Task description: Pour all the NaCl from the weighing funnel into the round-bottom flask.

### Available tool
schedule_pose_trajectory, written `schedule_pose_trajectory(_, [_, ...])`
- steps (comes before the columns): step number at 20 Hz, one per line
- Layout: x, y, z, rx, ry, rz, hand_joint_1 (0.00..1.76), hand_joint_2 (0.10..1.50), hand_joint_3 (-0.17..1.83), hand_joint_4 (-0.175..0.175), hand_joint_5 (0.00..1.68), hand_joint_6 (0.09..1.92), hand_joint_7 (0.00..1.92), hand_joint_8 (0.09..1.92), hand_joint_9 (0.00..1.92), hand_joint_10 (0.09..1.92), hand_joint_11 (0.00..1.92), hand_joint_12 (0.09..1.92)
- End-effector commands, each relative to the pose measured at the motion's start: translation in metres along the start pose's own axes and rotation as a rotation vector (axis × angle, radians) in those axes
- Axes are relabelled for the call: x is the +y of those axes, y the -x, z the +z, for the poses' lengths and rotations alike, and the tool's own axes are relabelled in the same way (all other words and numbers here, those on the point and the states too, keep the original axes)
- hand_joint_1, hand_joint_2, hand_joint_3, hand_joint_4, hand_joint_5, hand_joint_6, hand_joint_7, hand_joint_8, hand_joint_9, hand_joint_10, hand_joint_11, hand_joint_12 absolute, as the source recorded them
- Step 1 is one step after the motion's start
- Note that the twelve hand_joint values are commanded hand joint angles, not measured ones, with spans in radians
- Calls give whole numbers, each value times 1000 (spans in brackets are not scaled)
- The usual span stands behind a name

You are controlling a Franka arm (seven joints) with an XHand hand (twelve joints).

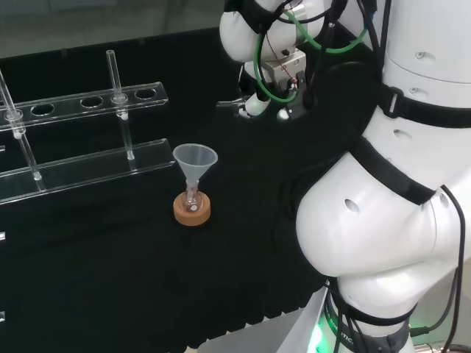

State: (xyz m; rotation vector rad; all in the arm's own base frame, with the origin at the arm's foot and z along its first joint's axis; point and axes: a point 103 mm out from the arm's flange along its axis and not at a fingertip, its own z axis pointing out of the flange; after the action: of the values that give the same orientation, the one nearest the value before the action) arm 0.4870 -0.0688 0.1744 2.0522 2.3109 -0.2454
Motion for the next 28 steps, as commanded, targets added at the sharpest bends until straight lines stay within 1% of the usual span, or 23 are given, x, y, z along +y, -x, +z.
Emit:
schedule_pose_trajectory(1, [-3,8,-7,2,3,10,874,570,583,175,1186,504,1433,409,1095,217,110,1514])
schedule_pose_trajectory(12, [-4,15,-31,5,33,3,876,570,584,175,1186,503,1436,407,1090,213,98,1517])
schedule_pose_trajectory(19, [-8,19,-50,-9,55,-14,878,571,585,175,1190,502,1440,405,1088,211,95,1519])
schedule_pose_trajectory(28, [-30,15,-78,-25,80,-45,881,571,586,175,1194,501,1447,401,1086,208,91,1522])
